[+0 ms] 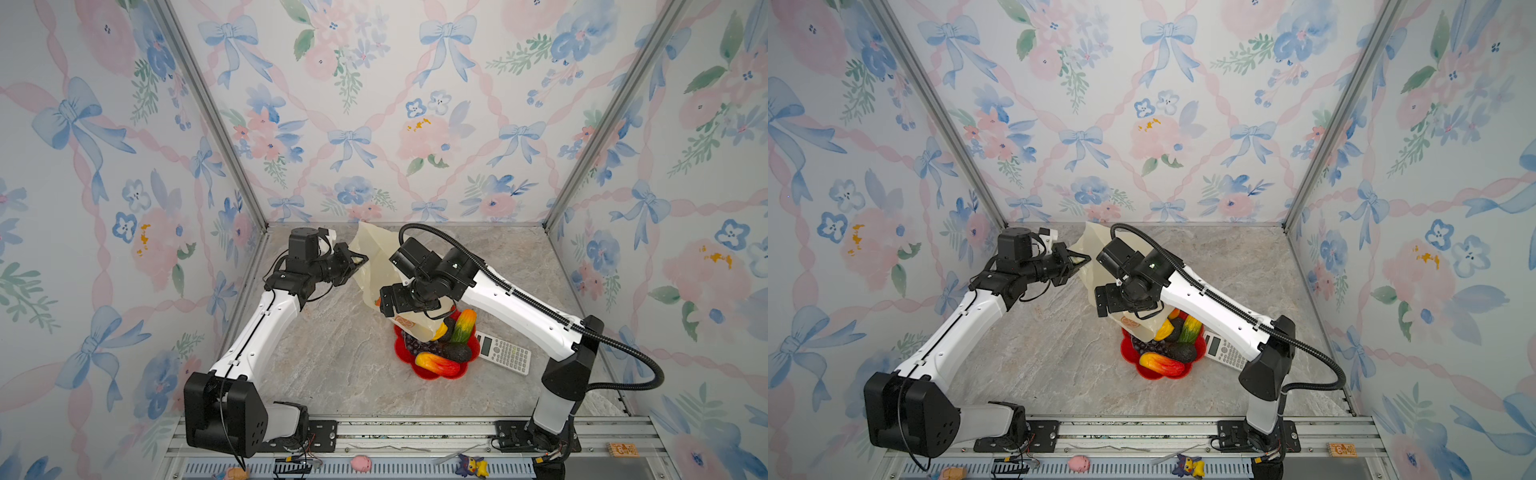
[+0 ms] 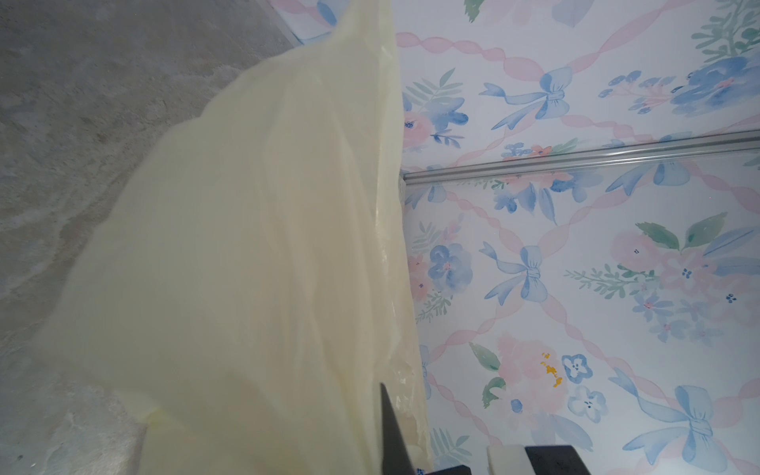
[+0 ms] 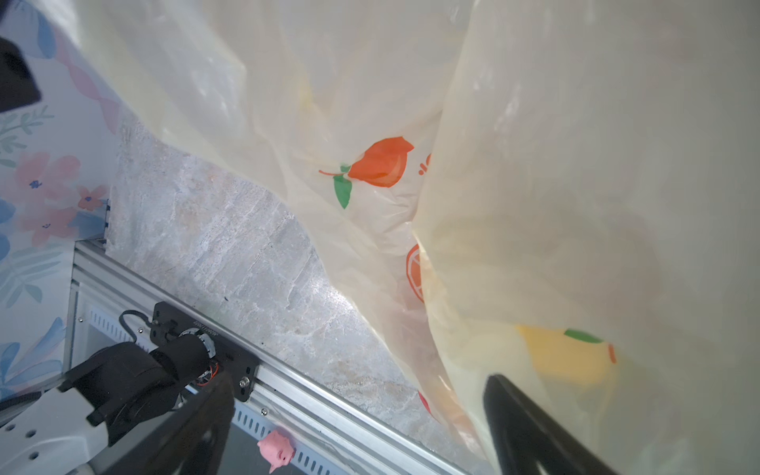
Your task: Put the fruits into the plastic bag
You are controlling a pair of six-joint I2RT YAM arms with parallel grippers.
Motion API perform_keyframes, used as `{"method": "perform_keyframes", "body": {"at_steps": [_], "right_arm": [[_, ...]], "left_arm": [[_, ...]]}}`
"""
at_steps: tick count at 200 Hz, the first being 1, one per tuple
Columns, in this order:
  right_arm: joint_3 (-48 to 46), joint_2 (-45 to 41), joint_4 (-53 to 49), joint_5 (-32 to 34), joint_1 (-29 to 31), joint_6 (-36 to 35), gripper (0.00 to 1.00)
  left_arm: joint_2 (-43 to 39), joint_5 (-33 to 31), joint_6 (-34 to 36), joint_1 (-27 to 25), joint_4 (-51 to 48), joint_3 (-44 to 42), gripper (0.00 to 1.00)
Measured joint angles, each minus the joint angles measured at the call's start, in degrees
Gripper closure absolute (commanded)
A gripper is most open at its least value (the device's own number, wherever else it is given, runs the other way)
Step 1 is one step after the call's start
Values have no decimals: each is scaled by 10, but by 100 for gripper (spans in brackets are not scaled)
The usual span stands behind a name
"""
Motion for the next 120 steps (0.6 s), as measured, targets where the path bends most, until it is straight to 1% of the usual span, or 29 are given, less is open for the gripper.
{"method": "perform_keyframes", "body": {"at_steps": [56,98,120], "right_arm": [[12,73,-9,68,-17,-22,11],[63,138,-19,125,-18,-33,15],[89,156,-26,139,-20,-39,16]], "left_arm": [[-19,2,0,-2,-4,0,100],[-19,4,-2,-12,-4,5,100],[-19,7,-2,-15,-4,8,100]]}}
